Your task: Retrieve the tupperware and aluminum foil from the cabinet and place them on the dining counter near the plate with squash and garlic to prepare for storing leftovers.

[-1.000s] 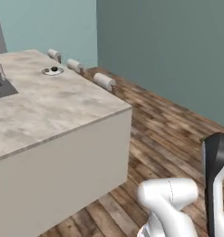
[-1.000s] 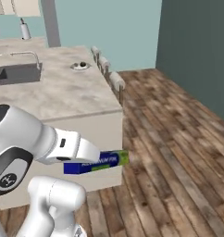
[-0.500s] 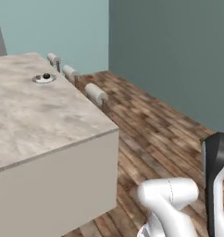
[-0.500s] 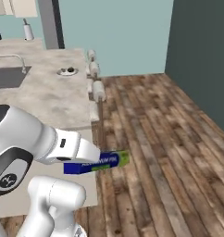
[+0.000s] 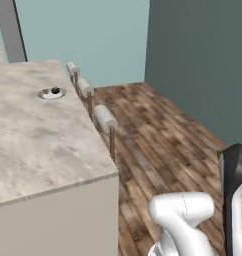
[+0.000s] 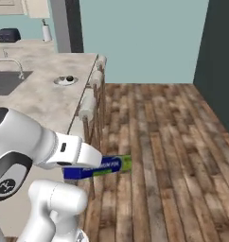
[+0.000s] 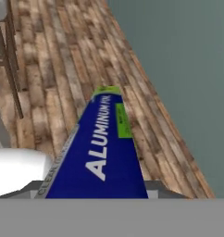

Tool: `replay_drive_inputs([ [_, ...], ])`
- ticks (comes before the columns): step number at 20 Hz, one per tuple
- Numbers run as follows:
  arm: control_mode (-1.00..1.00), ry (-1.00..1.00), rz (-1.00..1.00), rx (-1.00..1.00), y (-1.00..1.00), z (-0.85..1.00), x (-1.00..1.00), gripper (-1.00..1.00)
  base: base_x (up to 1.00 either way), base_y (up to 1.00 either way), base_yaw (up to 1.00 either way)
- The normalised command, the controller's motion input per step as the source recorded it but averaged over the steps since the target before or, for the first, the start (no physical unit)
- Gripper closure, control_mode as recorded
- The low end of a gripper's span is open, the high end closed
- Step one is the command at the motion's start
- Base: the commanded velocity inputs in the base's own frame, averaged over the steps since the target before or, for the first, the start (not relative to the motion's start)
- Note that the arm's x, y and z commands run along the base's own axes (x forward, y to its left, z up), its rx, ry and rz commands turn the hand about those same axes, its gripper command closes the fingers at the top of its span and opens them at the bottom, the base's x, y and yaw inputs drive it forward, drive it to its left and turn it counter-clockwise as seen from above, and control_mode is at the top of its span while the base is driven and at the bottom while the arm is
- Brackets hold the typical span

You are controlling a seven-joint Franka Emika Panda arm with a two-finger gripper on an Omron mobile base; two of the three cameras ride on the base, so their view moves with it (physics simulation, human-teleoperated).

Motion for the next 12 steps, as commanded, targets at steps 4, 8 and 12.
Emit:
replay_drive_inputs([
  [4,1.00,0.00,0.00,0.00,0.00,0.00,0.00,1.00,1.00,-0.67,0.41],
  [8,1.00,0.00,0.00,0.00,0.00,0.00,0.00,1.00,0.97,-0.76,0.42],
  [12,1.00,0.00,0.00,0.00,0.00,0.00,0.00,1.00,0.85,-0.80,0.44],
])
